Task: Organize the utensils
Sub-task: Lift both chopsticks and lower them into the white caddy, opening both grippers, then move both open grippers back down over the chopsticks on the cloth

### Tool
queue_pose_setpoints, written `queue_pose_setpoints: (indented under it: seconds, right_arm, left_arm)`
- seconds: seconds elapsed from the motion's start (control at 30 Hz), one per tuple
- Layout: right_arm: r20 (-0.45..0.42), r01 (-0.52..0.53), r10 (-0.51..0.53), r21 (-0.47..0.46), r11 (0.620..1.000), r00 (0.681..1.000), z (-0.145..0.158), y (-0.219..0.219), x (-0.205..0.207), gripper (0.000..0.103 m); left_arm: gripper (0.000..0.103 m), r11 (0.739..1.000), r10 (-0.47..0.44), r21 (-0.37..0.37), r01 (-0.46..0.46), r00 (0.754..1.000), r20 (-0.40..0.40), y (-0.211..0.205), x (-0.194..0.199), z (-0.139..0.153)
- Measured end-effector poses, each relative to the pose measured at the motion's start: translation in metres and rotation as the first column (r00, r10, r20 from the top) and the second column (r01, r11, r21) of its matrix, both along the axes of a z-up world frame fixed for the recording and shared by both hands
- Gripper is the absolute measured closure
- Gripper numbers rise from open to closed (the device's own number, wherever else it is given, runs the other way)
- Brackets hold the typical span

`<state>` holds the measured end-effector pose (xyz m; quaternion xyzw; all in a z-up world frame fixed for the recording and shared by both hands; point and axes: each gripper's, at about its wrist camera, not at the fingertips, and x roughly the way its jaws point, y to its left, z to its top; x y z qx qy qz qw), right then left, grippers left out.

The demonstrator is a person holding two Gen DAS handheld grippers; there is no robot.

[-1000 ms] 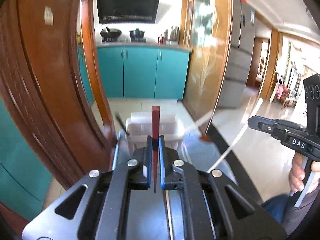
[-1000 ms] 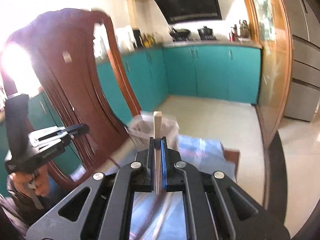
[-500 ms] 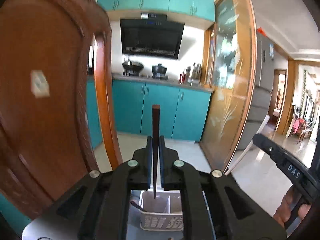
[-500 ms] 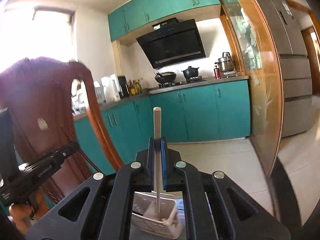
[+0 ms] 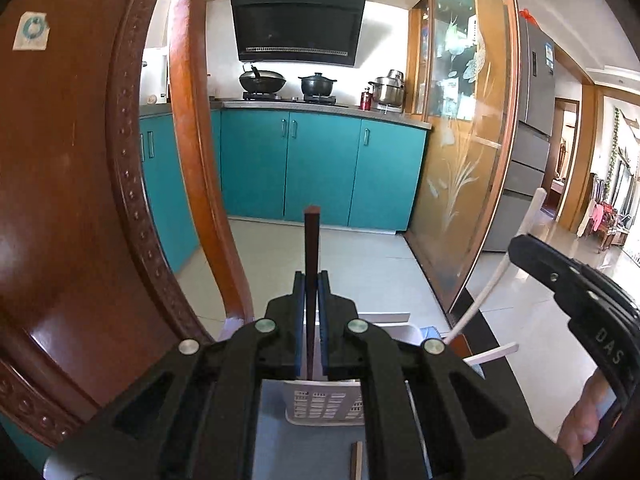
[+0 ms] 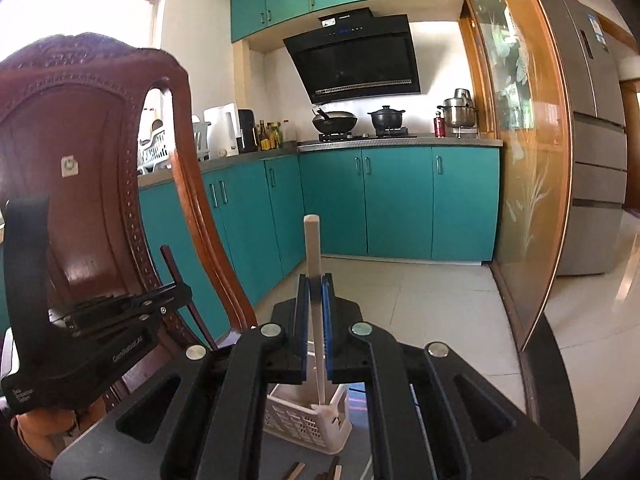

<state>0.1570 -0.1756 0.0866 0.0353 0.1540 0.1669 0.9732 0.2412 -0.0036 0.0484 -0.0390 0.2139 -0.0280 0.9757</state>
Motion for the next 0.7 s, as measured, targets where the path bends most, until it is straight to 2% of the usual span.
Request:
queue_pose_setpoints:
  seconds: [0.03,0.1,0.2,0.3,0.4,0.47,0.53,0.6,0.63,0.67,0.7]
  right_arm:
    - [0.004,0.003,-0.003,-0.002,1.000,1.000,0.000,0.000,-0.003,0.094]
    - [0.011,0.000,0.000,0.003,1.000,1.000,0.000,-0.001,-0.009,0.083]
    - [0.040,0.003,-0.003,0.003,1.000,0.999,0.007,-0.007,-0.021,0.076]
    - [0.073,0.023,-0.022,-0.011,1.000,0.997,0.014,-0.015,-0.037,0.075]
    - [0.111,0.115,-0.112,-0.019,0.993,0.987,0.014,-0.035,-0.048,0.075]
    - [0.101,0.173,-0.174,0.013,0.985,0.980,0.001,-0.055,-0.049,0.075]
    - [0.044,0.192,-0.195,0.064,0.979,0.980,-0.024,-0.078,-0.043,0.075]
    - [-0.124,0.204,-0.199,0.035,0.978,0.972,-0.067,-0.091,-0.021,0.075]
    - [-0.229,0.195,-0.188,0.009,0.981,0.955,-0.088,-0.091,-0.008,0.075]
    - [-0.378,0.160,-0.165,-0.045,0.986,0.911,-0.115,-0.085,0.009,0.075]
    - [-0.469,0.120,-0.150,-0.093,0.988,0.870,-0.135,-0.075,0.019,0.075]
  left_arm:
    - [0.096,1.000,-0.001,0.001,0.001,1.000,-0.001,0.000,0.001,0.000]
    - [0.096,1.000,0.000,-0.001,0.000,1.000,0.005,0.003,-0.003,-0.002]
    - [0.096,1.000,-0.008,0.000,0.008,1.000,0.018,0.001,-0.003,-0.001]
    - [0.094,1.000,-0.017,-0.007,0.017,0.999,0.040,0.001,-0.012,-0.001]
    - [0.091,0.999,-0.038,-0.024,0.040,0.996,0.080,0.003,-0.025,0.000]
    - [0.090,0.997,-0.066,-0.022,0.069,0.992,0.111,0.001,-0.037,-0.003]
    - [0.088,0.993,-0.112,-0.014,0.115,0.986,0.123,-0.002,-0.048,-0.014]
    - [0.084,0.983,-0.180,-0.008,0.181,0.981,0.074,-0.010,-0.049,-0.031]
    - [0.083,0.981,-0.192,0.000,0.193,0.980,0.041,-0.014,-0.048,-0.040]
    - [0.083,0.981,-0.190,0.030,0.191,0.981,-0.036,-0.022,-0.043,-0.060]
    - [0.083,0.982,-0.181,0.047,0.185,0.980,-0.084,-0.026,-0.039,-0.071]
